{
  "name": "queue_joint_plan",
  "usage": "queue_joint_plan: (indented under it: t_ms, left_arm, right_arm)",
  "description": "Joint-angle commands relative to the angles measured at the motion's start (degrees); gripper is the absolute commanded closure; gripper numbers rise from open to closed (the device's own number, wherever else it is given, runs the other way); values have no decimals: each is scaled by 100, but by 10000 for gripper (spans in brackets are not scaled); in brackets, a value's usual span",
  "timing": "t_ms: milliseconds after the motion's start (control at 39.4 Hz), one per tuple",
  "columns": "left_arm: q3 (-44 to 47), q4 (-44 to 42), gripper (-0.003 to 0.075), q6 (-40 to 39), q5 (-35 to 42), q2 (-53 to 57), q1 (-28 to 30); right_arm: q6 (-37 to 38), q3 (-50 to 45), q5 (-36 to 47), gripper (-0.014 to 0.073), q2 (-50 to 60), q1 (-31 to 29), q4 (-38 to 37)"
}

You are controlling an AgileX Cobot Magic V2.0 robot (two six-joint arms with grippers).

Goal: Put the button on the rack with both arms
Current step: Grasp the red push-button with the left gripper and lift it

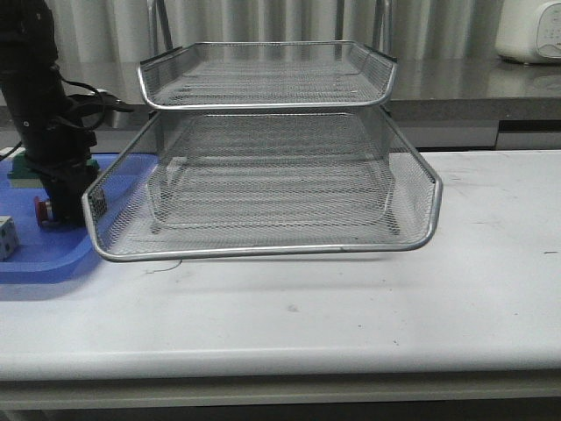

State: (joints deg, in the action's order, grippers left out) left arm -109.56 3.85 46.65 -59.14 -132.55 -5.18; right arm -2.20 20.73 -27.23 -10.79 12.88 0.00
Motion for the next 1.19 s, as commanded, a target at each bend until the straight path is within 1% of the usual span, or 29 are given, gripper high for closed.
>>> queue_joint_plan:
  t_ms: [0,127,178,356,483,635,737,813,965,1067,1169]
  left_arm:
    - [-181,57,552,8,103,345,-11]
    - [-311,62,624,-129,-74,345,70]
    - [-407,62,638,-267,-235,359,137]
    - [-537,107,638,-663,-755,657,431]
    - [-537,104,638,-806,-1475,964,552]
    - [-537,31,638,-1013,-1492,1375,552]
    - [-457,50,638,-1390,-1492,1745,530]
    - [-219,122,638,-1568,-1492,2115,474]
    - [570,382,638,-1566,-1492,2958,231]
    - [901,509,638,-1566,-1492,3371,-128]
    - [949,764,638,-1566,-1492,3467,-604]
  right_arm:
    - [14,135,444,703,-55,8,0]
    - [14,135,444,703,-55,8,0]
    - [14,135,444,703,-55,8,0]
    - [14,135,444,703,-55,8,0]
    - [14,135,444,703,-55,8,0]
    - [14,135,444,703,-55,8,0]
    - [14,135,444,703,-55,8,0]
    - [14,135,444,703,-55,8,0]
    - [14,135,444,703,-55,8,0]
    - [14,135,444,703,-55,8,0]
    - [14,135,444,703,-55,8,0]
